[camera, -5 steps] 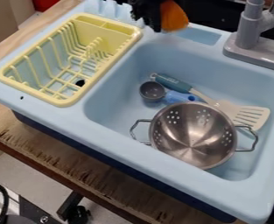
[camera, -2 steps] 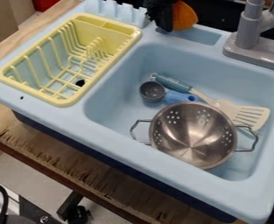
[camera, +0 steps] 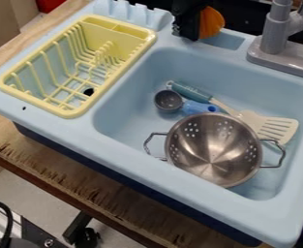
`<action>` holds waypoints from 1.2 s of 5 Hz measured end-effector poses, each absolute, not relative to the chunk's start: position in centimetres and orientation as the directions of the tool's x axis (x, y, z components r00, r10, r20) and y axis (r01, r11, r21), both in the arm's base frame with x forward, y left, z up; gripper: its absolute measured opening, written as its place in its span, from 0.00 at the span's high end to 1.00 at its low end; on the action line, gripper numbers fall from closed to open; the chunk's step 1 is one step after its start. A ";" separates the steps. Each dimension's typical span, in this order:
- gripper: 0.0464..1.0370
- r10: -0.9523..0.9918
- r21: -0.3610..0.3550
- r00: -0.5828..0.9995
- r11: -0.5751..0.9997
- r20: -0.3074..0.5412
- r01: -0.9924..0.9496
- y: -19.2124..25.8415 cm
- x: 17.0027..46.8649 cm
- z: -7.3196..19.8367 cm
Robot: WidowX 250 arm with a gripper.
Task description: Move the orange on top of the sink
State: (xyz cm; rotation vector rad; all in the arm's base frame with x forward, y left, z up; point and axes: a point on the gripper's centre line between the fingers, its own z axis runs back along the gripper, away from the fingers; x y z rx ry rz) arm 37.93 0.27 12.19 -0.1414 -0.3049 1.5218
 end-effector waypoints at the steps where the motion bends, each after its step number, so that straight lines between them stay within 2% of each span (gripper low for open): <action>1: 0.36 0.997 -0.264 0.007 0.027 0.076 -0.964 -0.1 37.6 12.2; 2: 0.09 0.997 -0.238 0.026 0.041 0.068 -0.970 -0.2 37.2 12.1; 3: 0.04 0.996 -0.248 0.018 0.039 0.085 -0.968 0.1 37.4 12.2; 5: 0.04 0.994 -0.283 0.044 0.072 0.103 -0.956 -0.2 36.9 13.3; 6: 0.04 0.982 -0.313 0.113 0.155 0.149 -0.937 -0.9 35.9 14.4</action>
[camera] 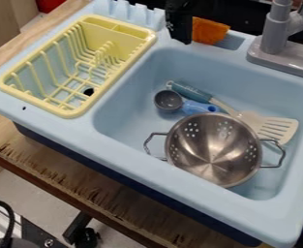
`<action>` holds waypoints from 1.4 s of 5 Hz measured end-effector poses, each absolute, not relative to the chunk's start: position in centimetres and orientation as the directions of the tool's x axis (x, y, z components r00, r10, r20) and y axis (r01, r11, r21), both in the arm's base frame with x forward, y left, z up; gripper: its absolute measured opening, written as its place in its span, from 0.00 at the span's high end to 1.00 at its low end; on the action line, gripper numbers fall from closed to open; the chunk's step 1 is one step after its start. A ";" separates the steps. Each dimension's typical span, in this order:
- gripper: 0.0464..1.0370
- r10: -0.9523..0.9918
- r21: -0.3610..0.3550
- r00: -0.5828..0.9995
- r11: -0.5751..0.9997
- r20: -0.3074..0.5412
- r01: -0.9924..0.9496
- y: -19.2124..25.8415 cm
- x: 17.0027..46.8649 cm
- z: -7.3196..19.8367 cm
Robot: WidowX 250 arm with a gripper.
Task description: Move the orange on top of the sink
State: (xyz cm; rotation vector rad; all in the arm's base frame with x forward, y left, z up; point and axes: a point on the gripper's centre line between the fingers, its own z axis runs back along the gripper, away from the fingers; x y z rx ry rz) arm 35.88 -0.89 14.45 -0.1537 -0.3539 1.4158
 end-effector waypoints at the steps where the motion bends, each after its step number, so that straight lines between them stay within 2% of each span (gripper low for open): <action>1: 0.04 0.966 -0.329 0.173 0.230 0.194 -0.916 -1.6 34.9 15.6; 2: 0.04 0.957 -0.319 0.213 0.269 0.199 -0.909 -1.8 33.8 15.7; 3: 0.04 0.929 -0.283 0.297 0.352 0.219 -0.892 -2.2 31.7 14.6; 4: 0.04 0.869 -0.234 0.456 0.491 0.190 -0.839 -2.9 29.7 14.2; 5: 0.04 0.697 -0.086 0.680 0.710 0.228 -0.699 -3.4 28.1 13.5; 6: 0.04 0.481 0.003 0.858 0.872 0.180 -0.490 -3.5 26.5 12.2; 7: 0.04 0.323 0.033 0.926 0.941 0.194 -0.336 -2.9 24.7 12.5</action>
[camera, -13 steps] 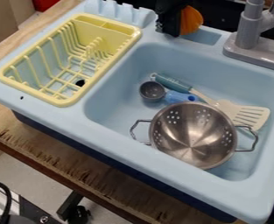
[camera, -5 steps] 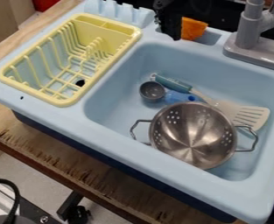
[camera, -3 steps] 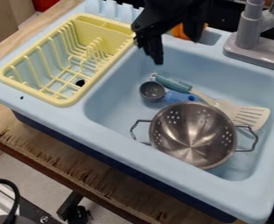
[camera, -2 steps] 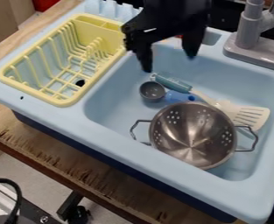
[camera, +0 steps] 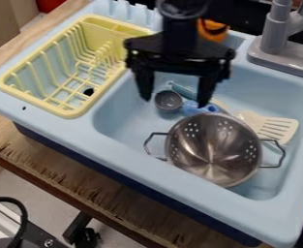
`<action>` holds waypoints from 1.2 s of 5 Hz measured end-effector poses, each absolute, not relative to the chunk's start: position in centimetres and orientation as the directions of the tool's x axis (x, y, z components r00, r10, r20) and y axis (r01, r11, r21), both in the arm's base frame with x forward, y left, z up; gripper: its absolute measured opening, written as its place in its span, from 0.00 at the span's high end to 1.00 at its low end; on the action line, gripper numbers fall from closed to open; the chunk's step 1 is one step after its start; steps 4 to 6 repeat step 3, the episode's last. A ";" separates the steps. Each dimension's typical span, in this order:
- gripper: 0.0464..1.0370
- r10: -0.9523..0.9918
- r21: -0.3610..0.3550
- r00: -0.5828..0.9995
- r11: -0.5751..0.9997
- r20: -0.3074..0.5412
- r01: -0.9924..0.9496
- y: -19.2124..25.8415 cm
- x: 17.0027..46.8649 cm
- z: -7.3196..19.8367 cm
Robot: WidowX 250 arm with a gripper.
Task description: Move the orange on top of the sink
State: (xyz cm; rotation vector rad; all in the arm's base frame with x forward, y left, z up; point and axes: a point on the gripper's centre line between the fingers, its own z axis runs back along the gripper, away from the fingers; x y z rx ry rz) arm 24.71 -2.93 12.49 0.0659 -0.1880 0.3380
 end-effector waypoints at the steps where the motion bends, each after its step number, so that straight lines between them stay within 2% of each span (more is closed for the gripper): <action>1: 0.04 0.205 0.067 0.959 0.973 0.195 -0.221 -2.2 22.6 12.5; 2: 0.04 0.158 0.077 0.974 0.982 0.159 -0.172 -0.5 21.5 13.0; 3: 0.04 0.189 0.078 0.969 0.976 0.159 -0.203 2.1 20.9 13.6; 6: 0.04 0.189 0.078 0.969 0.976 0.159 -0.203 2.1 20.9 13.6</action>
